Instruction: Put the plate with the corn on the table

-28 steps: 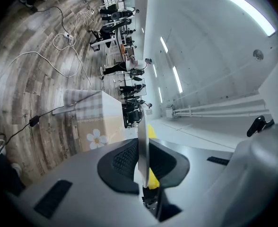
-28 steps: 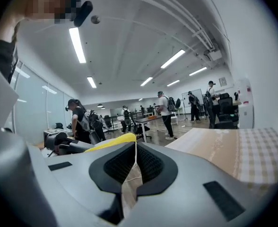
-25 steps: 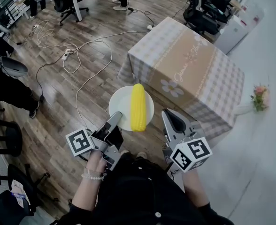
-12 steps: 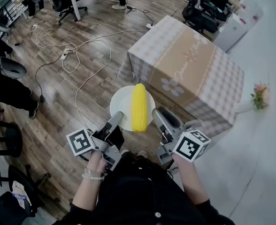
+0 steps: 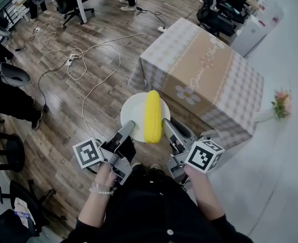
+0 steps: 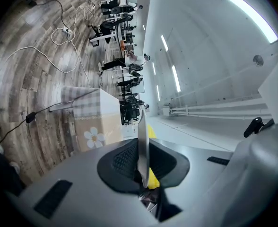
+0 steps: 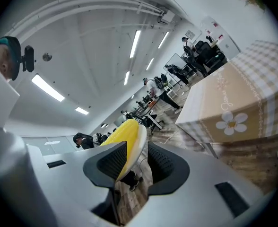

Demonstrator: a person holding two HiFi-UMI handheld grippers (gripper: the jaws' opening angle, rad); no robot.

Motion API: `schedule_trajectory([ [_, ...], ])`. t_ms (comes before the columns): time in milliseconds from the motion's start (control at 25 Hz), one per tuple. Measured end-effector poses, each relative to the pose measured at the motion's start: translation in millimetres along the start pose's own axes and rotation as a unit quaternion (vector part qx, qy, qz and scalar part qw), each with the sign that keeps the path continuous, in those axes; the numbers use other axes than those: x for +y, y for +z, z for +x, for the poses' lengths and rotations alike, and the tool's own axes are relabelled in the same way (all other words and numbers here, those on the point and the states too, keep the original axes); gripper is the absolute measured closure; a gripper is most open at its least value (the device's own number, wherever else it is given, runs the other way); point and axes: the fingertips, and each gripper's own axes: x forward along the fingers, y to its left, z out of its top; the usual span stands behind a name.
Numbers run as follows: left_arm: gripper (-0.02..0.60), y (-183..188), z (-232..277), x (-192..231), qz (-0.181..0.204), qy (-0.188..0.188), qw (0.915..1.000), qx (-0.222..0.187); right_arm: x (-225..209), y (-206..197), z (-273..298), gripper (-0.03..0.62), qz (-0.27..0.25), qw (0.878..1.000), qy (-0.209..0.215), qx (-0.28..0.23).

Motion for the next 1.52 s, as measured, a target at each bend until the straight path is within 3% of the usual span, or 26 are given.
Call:
schedule_trajectory([
  [200,0.537,2,-2,0,0.006,-0.002,0.9999,0.013,1,-6,0,0.482,0.012,1.000,-0.004,-0.009],
  [1040,0.537,12,-21,4,0.006,0.001,0.9989,0.046,17,-25,1,0.484,0.002,0.998,-0.045,-0.034],
  [1520,0.537,9,-2,15,0.006,0.007,0.9986,0.052,-3,-19,3,0.487,0.014,0.999,-0.046,-0.026],
])
